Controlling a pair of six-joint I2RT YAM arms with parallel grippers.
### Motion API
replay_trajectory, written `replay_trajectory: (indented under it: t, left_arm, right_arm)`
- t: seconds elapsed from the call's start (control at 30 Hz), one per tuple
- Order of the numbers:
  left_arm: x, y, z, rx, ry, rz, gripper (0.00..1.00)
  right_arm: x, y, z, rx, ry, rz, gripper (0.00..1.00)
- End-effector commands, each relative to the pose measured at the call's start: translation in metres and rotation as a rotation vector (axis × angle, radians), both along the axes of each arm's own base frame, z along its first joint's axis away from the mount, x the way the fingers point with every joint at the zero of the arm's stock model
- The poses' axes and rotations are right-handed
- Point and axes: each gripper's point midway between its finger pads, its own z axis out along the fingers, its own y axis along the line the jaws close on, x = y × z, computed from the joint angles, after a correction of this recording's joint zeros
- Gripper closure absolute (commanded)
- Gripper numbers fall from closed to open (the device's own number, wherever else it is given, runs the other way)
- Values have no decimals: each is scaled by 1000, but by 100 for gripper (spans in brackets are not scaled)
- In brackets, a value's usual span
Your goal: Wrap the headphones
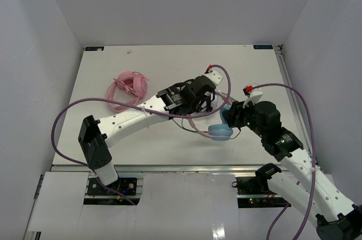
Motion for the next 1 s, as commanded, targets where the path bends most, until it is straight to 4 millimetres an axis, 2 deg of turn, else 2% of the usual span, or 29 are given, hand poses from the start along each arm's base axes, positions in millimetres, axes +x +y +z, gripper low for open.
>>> replay_trajectory:
  t: [0.0,0.13,0.27,0.4,0.47,0.7,0.77,0.87,0.97]
  left_arm:
    - [-9,17,27,-98,-34,60,100]
    - [-16,37,33,-113,-51,88,100]
    - [-19,47,37,-124,-63,105,100]
    - [-23,53,37,-137,-62,112,100]
    - [-26,53,37,-151,-57,96,100]
    - [-42,25,46,-244,3,-62,100]
    - [-44,22,46,-250,10,-79,100]
    - [-42,25,46,-243,2,-61,100]
    - [-32,36,47,-235,-34,30,100]
  right_arm:
    - [6,6,45,62,-98,10,64]
    - [-1,11,57,61,-134,69,44]
    - [-11,21,72,84,-183,161,41]
    - [-13,25,83,97,-217,187,45]
    - [-12,27,81,98,-214,198,48]
    - [-15,40,75,111,-242,281,70]
    - [-16,40,76,112,-255,282,72]
    - [-17,39,77,112,-252,280,65]
    - [-17,38,80,113,-242,271,39]
